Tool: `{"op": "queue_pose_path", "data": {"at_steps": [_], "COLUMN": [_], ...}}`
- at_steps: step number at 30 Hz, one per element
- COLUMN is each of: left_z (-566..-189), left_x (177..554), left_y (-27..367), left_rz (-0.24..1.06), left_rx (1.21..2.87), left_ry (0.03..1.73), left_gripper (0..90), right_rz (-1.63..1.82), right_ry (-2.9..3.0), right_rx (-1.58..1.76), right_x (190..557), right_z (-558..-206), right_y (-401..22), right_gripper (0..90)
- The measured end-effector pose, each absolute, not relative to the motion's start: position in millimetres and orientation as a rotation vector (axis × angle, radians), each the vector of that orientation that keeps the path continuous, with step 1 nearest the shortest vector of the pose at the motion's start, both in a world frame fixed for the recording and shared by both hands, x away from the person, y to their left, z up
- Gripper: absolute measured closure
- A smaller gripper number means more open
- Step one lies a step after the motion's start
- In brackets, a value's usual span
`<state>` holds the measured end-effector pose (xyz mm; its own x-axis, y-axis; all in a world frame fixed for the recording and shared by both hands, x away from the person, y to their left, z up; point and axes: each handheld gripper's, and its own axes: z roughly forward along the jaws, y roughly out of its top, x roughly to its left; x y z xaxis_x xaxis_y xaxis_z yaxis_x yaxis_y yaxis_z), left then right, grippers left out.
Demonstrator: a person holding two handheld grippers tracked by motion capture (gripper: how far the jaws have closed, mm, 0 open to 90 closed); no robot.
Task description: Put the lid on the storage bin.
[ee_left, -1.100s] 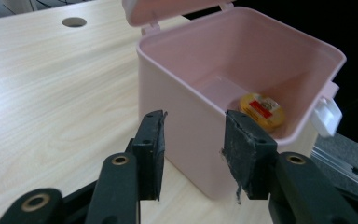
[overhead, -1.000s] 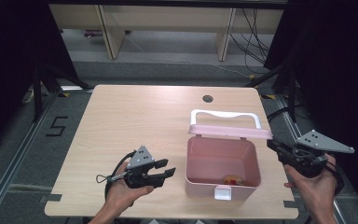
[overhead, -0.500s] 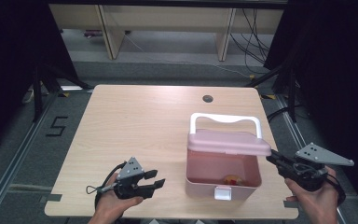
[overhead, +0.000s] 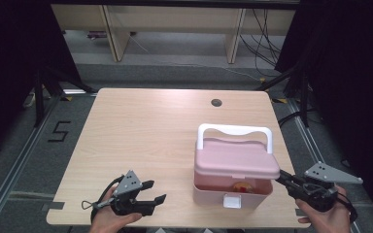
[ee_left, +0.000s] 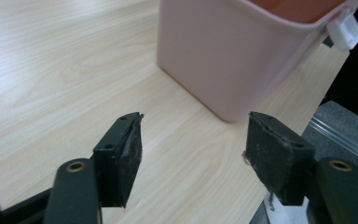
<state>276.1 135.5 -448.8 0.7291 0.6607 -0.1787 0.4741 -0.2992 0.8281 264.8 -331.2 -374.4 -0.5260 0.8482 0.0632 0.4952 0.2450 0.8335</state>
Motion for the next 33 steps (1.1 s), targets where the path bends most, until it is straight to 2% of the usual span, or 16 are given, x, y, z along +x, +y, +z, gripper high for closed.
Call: {"op": "queue_pose_path", "data": {"at_steps": [7, 33], "left_z": [-456, -466], "left_x": [273, 266], "left_y": [141, 147], "left_rz": [0.255, 0.251], "left_rx": [1.965, 1.998], "left_ry": [0.894, 0.901], "left_gripper": [28.6, 28.7], "right_rz": [1.183, 1.154], "right_ry": [2.161, 2.216], "right_rx": [1.239, 1.252], "right_x": [261, 250], "right_z": [-383, -399], "right_y": [-328, -337], "right_gripper": [81.8, 80.2]}}
